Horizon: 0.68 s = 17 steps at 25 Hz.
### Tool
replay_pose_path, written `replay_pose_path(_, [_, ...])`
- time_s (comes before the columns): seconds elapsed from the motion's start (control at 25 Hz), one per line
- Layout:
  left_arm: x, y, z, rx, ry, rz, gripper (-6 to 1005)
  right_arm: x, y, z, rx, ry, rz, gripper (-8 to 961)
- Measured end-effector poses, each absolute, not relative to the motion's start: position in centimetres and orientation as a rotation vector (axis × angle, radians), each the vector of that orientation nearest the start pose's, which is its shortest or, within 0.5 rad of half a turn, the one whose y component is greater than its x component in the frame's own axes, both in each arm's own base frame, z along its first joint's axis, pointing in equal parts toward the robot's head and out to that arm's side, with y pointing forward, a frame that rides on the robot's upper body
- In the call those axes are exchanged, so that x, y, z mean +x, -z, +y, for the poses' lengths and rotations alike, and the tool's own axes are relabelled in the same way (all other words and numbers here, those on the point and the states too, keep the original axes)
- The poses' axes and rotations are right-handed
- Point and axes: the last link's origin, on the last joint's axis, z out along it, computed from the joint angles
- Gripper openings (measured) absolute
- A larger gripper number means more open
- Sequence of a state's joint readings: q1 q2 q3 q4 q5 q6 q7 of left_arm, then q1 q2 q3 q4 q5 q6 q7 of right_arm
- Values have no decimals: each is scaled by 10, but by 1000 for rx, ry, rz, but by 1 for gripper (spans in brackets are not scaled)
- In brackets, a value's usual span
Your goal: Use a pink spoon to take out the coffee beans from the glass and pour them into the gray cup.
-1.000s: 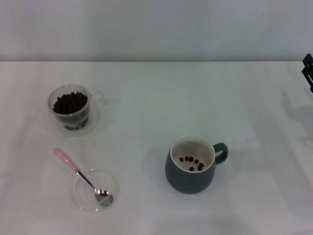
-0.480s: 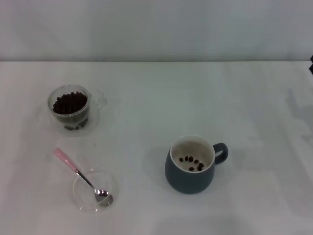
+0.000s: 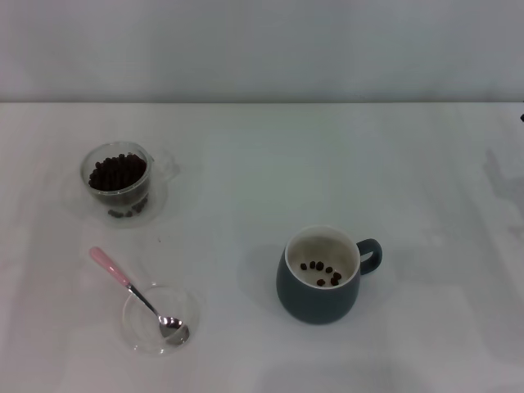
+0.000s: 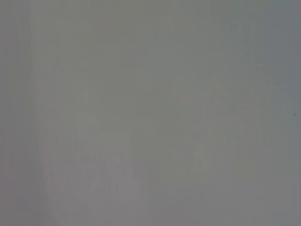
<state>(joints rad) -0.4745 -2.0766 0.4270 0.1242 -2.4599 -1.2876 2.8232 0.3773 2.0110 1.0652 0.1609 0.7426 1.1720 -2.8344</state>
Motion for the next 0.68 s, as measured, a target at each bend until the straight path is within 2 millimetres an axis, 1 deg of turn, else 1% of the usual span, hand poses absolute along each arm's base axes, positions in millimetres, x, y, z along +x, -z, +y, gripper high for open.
replay_pose_path(0.16, [-359,-76,347,-1210,767,-549,701,366,-36,324,-1421,-750,651,718])
replay_pose_path(0.24, [-361,-75,348,-1207,757,-567,700,366,-36,323,-1419,-752,648,718])
replay_pose_path(0.44, [-361,-70,348,-1194,763,-597,699,369,-38,320,-1415,-740,649,718])
replay_pose_path(0.6, [-368,-65,343,-1129,777,-665,699,374,-39,315,-1405,-728,657,718])
replay_pose_path(0.68, [-368,-62,342,-1135,775,-675,699,377,-41,313,-1386,-727,665,718])
